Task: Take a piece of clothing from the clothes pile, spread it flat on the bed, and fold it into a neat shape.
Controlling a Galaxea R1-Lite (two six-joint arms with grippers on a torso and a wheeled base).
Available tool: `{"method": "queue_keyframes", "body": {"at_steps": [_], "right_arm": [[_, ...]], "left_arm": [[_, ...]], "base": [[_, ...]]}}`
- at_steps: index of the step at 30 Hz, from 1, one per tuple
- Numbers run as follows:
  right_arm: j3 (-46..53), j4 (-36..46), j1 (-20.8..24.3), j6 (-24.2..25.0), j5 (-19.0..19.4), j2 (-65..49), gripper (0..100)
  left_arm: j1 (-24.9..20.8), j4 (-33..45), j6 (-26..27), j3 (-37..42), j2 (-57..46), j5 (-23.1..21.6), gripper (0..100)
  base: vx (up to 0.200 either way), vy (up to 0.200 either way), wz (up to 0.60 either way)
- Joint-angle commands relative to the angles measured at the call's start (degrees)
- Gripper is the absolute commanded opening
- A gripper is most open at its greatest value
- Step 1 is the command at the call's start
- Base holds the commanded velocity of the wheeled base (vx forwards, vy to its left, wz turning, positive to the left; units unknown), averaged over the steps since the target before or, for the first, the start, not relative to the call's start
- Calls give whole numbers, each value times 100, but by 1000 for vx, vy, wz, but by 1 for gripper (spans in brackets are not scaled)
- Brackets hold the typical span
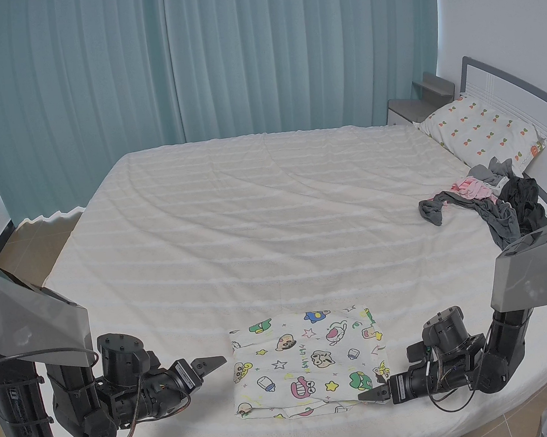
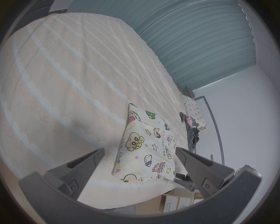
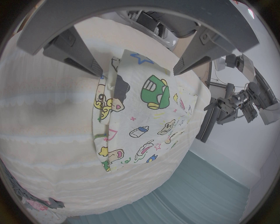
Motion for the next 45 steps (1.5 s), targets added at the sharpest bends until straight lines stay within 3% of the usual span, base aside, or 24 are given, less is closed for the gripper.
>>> {"method": "queue_keyframes", "body": {"at_steps": [1, 2, 29, 34, 35, 38, 41, 45], "right_arm": [[-53, -4, 21, -113, -28, 160, 100], [-80, -4, 29, -113, -45, 169, 0], [342, -21, -287, -377, -212, 55, 0], [360, -30, -287, -368, -204, 55, 0], [386, -30, -296, -368, -204, 46, 100], [535, -303, -384, -386, -195, -16, 100], [544, -953, -498, -307, -186, -16, 100], [237, -1208, -603, -254, -195, 204, 100]], "left_arm": [[-2, -1, -2, -1, 18, 1, 100], [-2, -1, -2, -1, 27, 10, 100], [-2, -1, 7, 8, 36, 27, 100], [-2, -1, 68, -115, 45, 238, 100], [-2, 8, 95, -212, 53, 273, 100], [-108, 25, 411, -405, 273, 343, 100], [-125, 69, 1255, -608, 607, 361, 100], [-134, 122, 1580, -1135, 1073, 379, 100]], "base": [[0, 0, 0], [0, 0, 0], [0, 0, 0], [0, 0, 0], [0, 0, 0], [0, 0, 0], [0, 0, 0], [0, 0, 0]]}}
